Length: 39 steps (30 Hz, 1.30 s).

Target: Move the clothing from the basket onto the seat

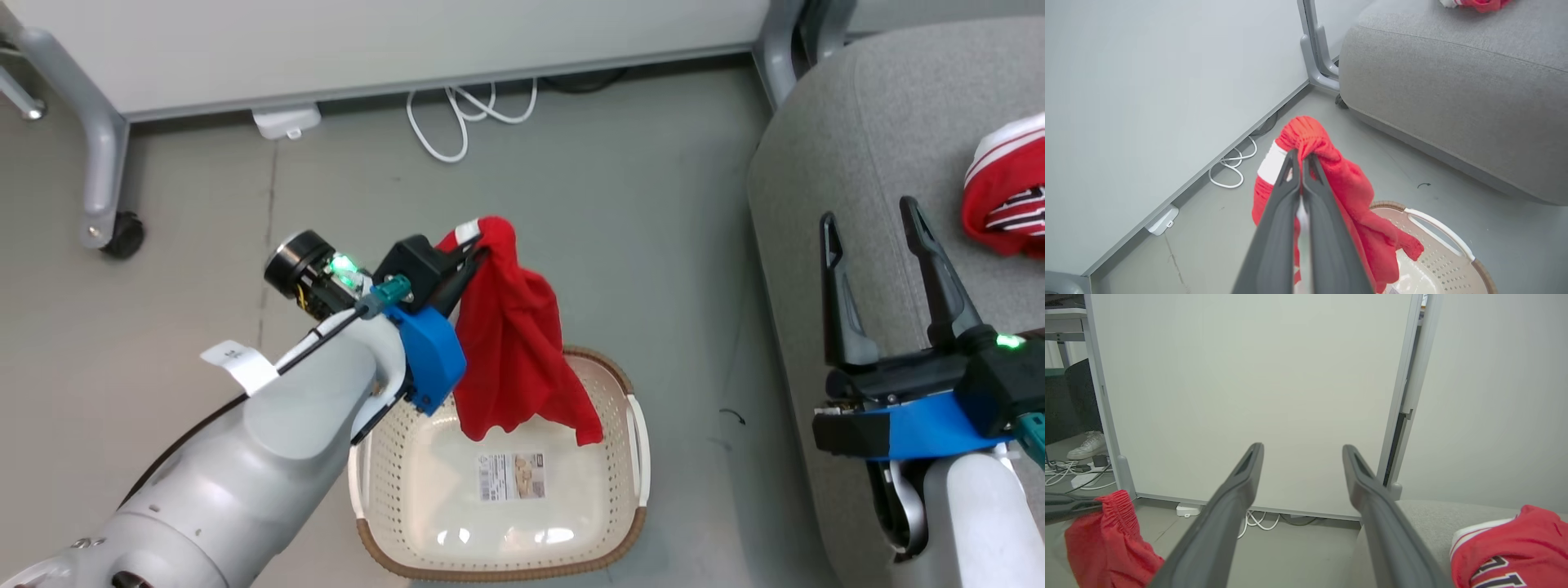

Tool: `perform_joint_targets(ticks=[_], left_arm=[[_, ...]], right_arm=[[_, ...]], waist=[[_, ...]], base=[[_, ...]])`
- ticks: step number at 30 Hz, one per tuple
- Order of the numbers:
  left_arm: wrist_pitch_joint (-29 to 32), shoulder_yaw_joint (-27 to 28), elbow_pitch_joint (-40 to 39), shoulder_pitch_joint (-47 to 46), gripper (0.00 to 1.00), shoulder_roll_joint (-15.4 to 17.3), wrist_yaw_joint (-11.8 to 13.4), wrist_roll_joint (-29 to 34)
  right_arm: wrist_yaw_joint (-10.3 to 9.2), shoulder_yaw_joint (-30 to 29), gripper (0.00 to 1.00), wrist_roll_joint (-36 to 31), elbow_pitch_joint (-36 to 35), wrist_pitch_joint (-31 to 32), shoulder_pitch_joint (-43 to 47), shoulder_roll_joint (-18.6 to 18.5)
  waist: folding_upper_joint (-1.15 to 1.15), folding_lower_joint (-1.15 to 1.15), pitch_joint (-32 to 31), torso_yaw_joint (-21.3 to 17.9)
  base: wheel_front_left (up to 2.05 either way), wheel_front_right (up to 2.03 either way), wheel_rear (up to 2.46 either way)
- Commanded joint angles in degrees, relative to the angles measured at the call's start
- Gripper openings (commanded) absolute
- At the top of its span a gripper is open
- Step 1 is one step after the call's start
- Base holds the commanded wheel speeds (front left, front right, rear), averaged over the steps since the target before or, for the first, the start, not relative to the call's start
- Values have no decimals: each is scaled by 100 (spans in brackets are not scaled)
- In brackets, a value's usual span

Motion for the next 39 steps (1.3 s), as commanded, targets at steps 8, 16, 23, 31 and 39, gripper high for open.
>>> perform_joint_targets(ticks=[8,16,23,31,39], left_arm=[[-29,972,-872,207,0,217,166,213],[-29,1776,-1729,425,0,247,169,336],[-29,2121,-2359,612,0,221,161,458],[-16,2116,-2771,689,0,218,209,514],[63,2062,-3001,652,0,243,255,511]], right_arm=[[3,-29,100,56,56,-3,251,-1],[3,-12,100,114,62,-3,377,-1],[3,-2,100,196,43,-3,444,-1],[3,-1,100,255,33,-3,453,-1],[3,512,100,56,-52,-3,135,-1]], waist=[[0,1,-459,106],[0,1,-626,125],[0,1,-728,98],[0,1,-743,109],[0,1,-744,132]], base=[[0,0,0],[0,0,0],[0,0,0],[0,0,0],[0,0,0]])
